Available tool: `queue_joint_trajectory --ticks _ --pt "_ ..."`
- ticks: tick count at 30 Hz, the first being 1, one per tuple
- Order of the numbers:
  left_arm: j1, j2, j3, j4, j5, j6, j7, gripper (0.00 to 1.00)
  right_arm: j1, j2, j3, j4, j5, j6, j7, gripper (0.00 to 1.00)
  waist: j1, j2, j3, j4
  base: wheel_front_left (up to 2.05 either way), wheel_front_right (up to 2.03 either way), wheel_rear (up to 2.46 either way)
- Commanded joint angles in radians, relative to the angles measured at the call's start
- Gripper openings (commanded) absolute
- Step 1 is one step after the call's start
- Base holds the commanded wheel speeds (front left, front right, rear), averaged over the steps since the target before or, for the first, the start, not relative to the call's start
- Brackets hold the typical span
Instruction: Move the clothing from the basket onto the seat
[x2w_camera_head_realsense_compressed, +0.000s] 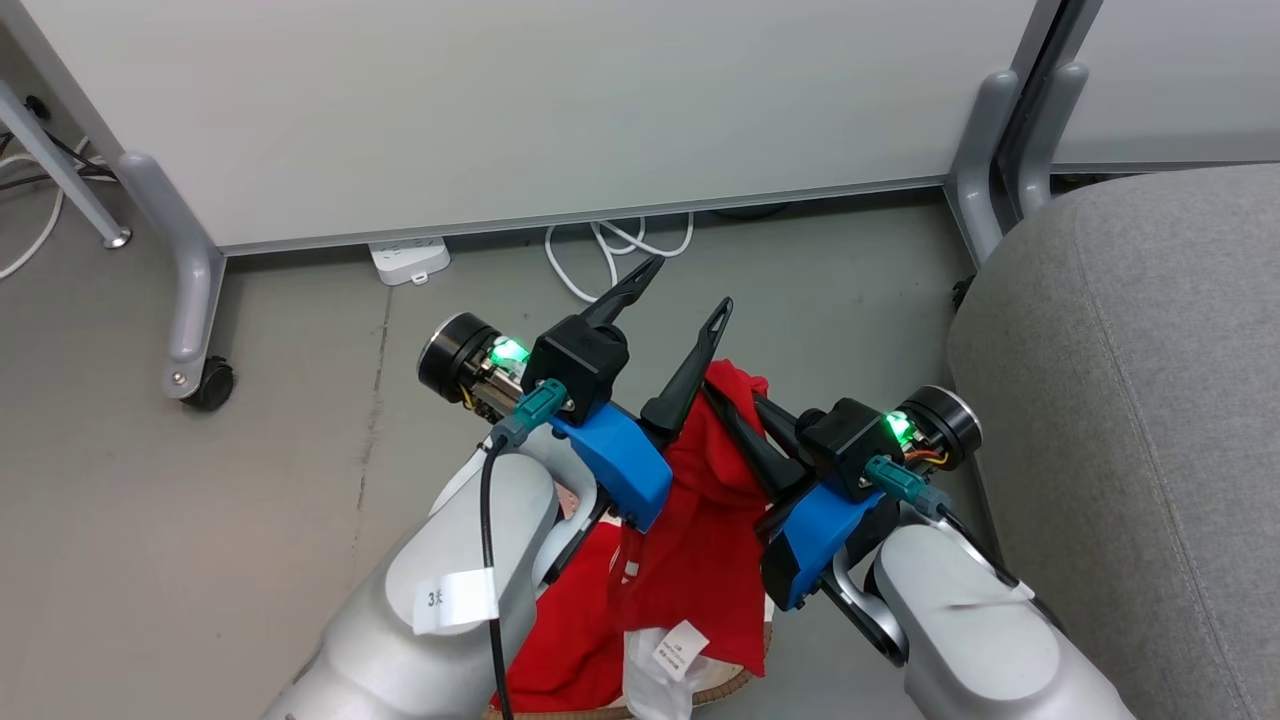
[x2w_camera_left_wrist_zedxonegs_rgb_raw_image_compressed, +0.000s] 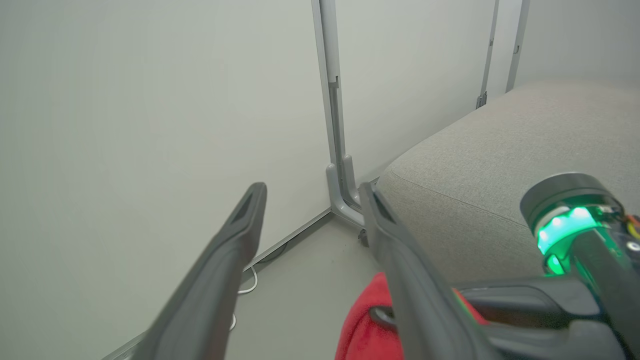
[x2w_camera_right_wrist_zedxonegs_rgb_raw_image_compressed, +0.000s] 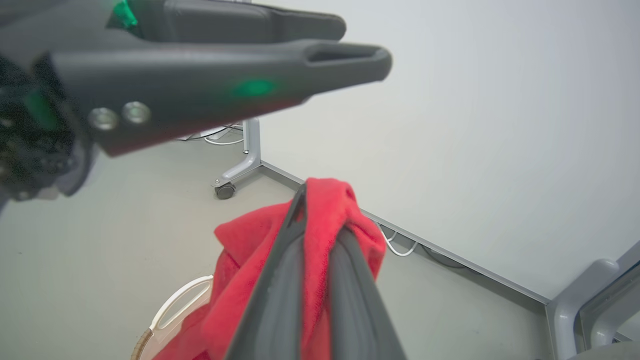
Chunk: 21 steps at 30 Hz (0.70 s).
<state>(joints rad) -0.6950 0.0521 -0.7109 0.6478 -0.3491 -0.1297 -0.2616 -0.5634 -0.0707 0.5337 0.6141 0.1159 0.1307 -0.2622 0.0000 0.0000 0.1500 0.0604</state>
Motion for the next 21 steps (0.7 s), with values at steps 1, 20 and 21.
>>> queue_joint_trajectory --ticks 1,20,21 --pt "0.0 0.0 0.007 -0.001 0.005 -0.001 -0.005 1.0 0.014 -0.002 -0.005 -0.006 0.006 0.0 -0.004 0.0 0.0 0.0 0.0 -0.003 0.0 0.0 0.0" --pt "0.001 0.017 0.003 -0.023 0.03 -0.001 -0.005 1.0 0.032 -0.017 -0.169 -0.134 -0.019 0.0 -0.004 0.0 0.0 0.0 0.053 -0.128 0.0 0.0 0.0" --pt "0.0 0.017 -0.001 -0.026 0.031 -0.001 -0.005 1.0 0.033 -0.019 -0.185 -0.143 -0.021 0.0 -0.004 0.0 0.0 0.0 0.058 -0.14 0.0 0.0 0.0"
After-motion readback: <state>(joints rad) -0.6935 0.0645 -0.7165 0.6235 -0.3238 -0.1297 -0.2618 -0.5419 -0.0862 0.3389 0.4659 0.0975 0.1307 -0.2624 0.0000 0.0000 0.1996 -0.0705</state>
